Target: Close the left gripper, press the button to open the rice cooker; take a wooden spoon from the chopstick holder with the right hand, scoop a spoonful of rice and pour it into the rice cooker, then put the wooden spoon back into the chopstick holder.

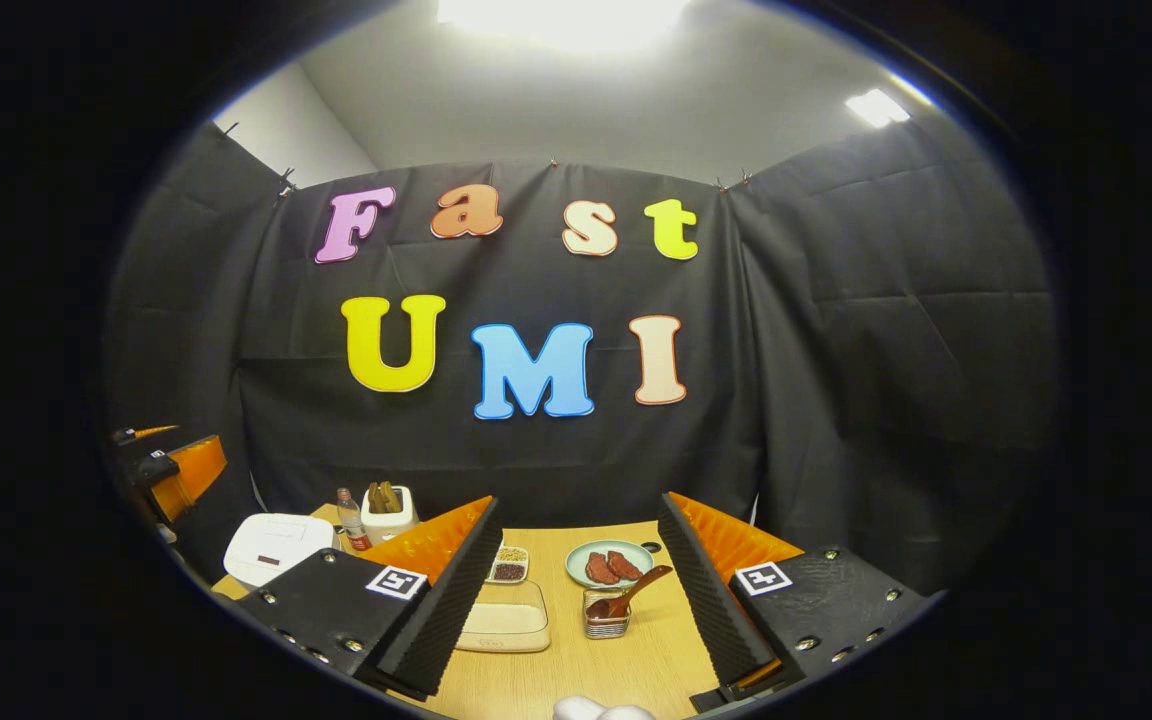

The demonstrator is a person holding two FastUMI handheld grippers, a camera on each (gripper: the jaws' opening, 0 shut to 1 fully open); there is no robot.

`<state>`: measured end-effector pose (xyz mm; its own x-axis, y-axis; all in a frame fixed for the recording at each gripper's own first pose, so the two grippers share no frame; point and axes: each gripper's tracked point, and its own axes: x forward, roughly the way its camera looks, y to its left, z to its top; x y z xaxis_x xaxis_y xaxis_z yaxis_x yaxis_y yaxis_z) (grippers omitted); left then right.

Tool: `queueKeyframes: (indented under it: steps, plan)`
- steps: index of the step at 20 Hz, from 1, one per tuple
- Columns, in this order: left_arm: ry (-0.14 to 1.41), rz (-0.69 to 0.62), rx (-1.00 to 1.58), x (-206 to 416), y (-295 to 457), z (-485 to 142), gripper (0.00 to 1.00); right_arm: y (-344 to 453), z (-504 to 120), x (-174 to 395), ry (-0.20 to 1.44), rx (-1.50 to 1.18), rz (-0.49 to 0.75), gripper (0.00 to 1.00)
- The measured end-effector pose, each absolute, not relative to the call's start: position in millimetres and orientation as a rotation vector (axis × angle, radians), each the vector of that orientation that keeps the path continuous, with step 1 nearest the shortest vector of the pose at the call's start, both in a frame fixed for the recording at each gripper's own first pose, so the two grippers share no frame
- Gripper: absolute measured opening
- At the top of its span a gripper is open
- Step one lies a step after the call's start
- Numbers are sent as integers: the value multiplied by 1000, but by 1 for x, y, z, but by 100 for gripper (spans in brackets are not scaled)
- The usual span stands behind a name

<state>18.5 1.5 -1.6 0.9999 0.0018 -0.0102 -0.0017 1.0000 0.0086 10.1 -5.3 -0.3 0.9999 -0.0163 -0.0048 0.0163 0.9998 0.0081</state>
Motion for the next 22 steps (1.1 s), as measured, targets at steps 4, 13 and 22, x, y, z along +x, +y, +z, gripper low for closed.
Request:
queueKeyframes:
  steps: [4,13,22]
  plan:
    - [28,-11,-3,22,1,-4,96,-6,-2,11,8,12,-20,96]
    - [-2,-36,12,29,3,7,8,-5,-4,14,12,3,-24,96]
    - [94,42,-44,67,47,-33,7,5,-9,17,32,-14,-12,96]
